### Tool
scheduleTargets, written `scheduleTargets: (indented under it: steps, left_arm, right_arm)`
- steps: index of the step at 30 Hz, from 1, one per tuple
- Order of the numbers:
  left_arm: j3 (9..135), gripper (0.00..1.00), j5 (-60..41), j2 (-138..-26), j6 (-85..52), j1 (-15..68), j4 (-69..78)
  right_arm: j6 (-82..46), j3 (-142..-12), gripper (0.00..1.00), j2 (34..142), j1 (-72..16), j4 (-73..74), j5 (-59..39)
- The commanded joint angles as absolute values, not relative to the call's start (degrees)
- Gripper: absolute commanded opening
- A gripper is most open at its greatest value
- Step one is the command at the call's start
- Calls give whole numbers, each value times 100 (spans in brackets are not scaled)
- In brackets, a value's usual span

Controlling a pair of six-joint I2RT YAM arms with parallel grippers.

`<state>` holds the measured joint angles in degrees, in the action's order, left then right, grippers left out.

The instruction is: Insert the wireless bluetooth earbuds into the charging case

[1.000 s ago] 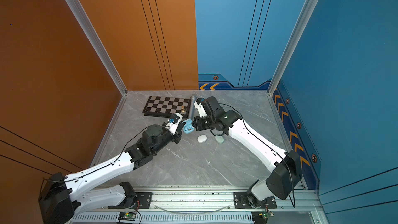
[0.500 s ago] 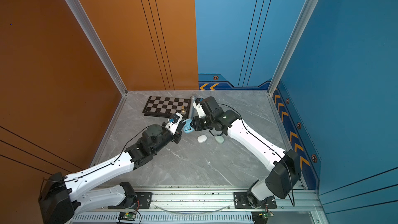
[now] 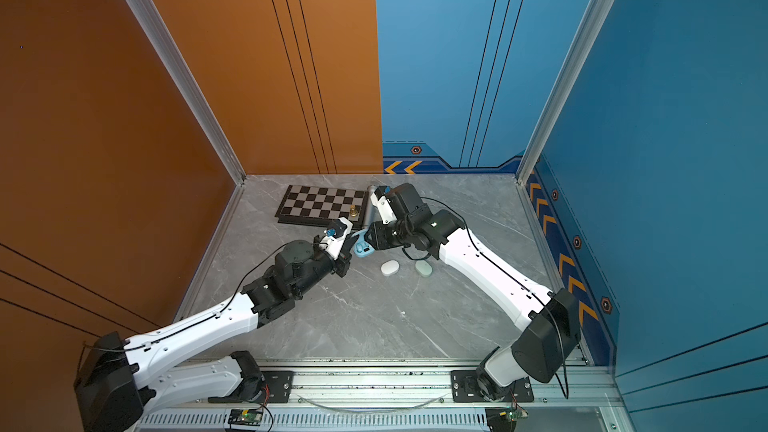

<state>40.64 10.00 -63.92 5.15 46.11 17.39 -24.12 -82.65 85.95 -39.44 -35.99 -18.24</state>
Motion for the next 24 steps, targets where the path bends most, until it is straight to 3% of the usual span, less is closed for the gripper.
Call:
scheduleTargets:
  steps: [1, 24]
  left_arm:
    - [4192, 0, 1033, -6416, 559, 4638, 1912]
    - [4214, 0, 998, -6367, 569, 4611, 1907]
  right_arm:
    - [-2461, -8445, 31, 8483, -3981, -3577, -1907]
    - [-2533, -8327, 30, 8318, -4224, -3550, -1794]
